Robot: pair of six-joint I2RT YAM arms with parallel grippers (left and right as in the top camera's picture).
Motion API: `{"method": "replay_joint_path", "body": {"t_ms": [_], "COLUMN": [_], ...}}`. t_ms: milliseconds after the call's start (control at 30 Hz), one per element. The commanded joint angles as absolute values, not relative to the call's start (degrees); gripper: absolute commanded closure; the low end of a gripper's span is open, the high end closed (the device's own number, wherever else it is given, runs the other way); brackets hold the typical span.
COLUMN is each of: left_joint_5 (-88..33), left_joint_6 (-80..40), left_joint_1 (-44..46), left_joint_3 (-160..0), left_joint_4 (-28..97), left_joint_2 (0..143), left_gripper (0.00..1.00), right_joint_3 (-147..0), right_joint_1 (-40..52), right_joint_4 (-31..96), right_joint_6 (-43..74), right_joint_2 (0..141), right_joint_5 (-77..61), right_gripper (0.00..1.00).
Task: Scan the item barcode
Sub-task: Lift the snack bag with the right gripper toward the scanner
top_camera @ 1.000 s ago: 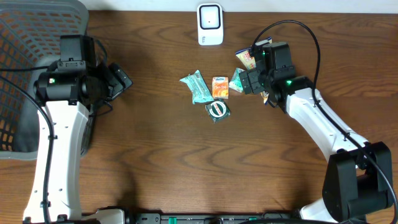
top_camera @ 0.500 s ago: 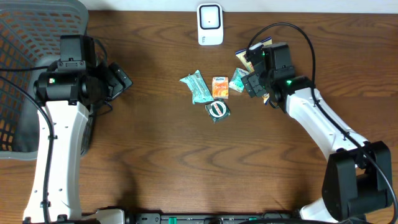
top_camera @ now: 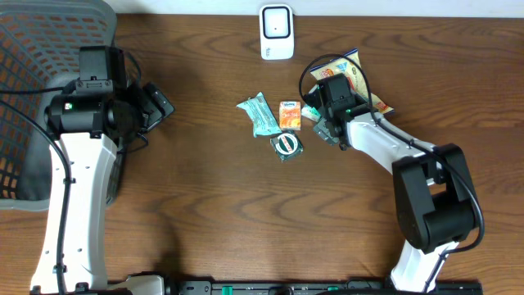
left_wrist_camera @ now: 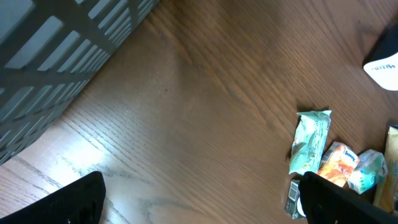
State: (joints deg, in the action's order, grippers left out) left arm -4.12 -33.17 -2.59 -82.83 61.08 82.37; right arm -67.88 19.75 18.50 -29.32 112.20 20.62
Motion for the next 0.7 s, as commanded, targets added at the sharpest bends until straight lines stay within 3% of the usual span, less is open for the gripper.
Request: {"method": "replay_joint_path", "body": {"t_ms": [0,167,300,400,467,500,667], "left_joint_5": [-3.4,-3.4,-3.4,-3.4,-3.4,-3.4,-3.4], "left_joint_6": [-33.2,-33.2,-33.2,-33.2,-33.2,-33.2,-33.2], "left_joint_1": [-2.9,-2.9,-2.9,-2.9,-2.9,-2.9,-2.9], "left_joint_3": [-82.8,-82.8,-82.8,-82.8,-82.8,-82.8,-82.8], "left_joint_4": [61.1,61.1,61.0,61.0,61.1,61.1,61.1], "left_joint_2": [82.4,82.4,82.4,82.4,82.4,82.4,82.4], "left_gripper": [0.02,0.02,0.02,0.02,0.02,0.02,0.02], "right_joint_3": [-68.6,-68.6,-68.6,-68.6,-68.6,-68.6,-68.9], "right_joint_1": [19.8,19.2,17.5,16.2,16.2,16.2,16.6], "right_joint_4": [16.8,10.4,9.2,11.0,11.6,11.6,12.3], "right_joint_6": [-31.0,-31.5,-31.9,-31.3,-28.2,-26.2,-20.8], "right_joint_2": [116.9,120.8,123.9,125.8,125.6,125.1,120.9], "right_joint_5": [29.1,34.3,33.7,33.7,33.9,34.0,31.8], "right_gripper": [0.08,0.07,0.16,0.67,0.92,0.99,0.99]}}
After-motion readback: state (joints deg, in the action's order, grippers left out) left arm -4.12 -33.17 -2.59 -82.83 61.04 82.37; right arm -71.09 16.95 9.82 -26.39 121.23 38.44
